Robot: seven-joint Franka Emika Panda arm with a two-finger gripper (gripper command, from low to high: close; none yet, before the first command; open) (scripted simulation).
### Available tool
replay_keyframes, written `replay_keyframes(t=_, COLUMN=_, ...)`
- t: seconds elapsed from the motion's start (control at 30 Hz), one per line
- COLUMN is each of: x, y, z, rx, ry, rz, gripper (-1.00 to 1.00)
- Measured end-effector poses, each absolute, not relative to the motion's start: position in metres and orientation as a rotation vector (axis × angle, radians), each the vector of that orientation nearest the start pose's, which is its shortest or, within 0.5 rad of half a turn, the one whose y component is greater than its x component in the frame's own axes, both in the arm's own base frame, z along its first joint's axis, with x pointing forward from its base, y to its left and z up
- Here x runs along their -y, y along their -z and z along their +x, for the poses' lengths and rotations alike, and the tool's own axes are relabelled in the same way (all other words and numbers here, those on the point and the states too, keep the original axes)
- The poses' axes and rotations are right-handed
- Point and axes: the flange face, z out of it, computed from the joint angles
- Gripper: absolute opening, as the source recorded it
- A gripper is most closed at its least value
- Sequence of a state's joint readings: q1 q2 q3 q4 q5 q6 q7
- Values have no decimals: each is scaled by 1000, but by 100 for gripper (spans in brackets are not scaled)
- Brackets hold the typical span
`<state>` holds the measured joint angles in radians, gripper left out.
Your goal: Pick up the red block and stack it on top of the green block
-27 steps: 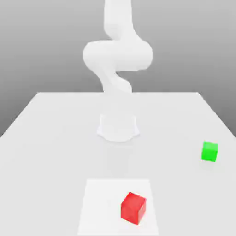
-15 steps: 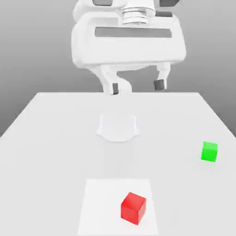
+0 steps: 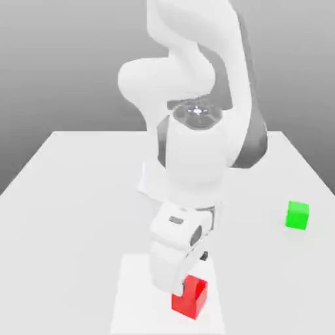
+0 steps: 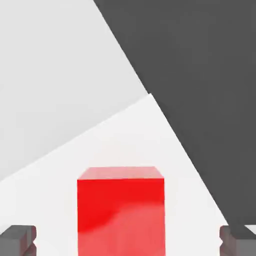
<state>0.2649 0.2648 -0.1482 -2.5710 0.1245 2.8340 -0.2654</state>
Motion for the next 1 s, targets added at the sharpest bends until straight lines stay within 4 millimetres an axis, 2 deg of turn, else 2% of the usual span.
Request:
replay_keyframes(t=0.03, x=-41, y=-157, z=442, rx=421, ry=3, rz=-3114, gripper=0)
replay_keyframes(t=0.07, x=-41, y=-149, z=441, rx=421, ry=2, rz=-3114, gripper=-100)
replay_keyframes(t=0.27, x=-41, y=-144, z=441, rx=420, ry=-3, rz=-3114, gripper=-100)
replay_keyframes(t=0.3, x=-41, y=-148, z=441, rx=421, ry=-1, rz=-3114, gripper=-100)
replay_keyframes(t=0.47, x=-41, y=-199, z=441, rx=422, ry=-1, rz=-3113, gripper=-100)
replay_keyframes(t=0.5, x=-52, y=-206, z=438, rx=483, ry=-4, rz=-3100, gripper=-100)
replay_keyframes(t=0.6, x=-121, y=-215, z=413, rx=874, ry=-11, rz=-2991, gripper=-100)
replay_keyframes(t=0.67, x=-177, y=-220, z=384, rx=1188, ry=-15, rz=-2869, gripper=-100)
replay_keyframes(t=0.77, x=-240, y=-228, z=334, rx=1604, ry=-16, rz=-2650, gripper=-100)
replay_keyframes(t=0.87, x=-287, y=-235, z=279, rx=1974, ry=-14, rz=-2392, gripper=-100)
replay_keyframes(t=1.0, x=-323, y=-243, z=209, rx=2379, ry=-8, rz=-2021, gripper=-100)
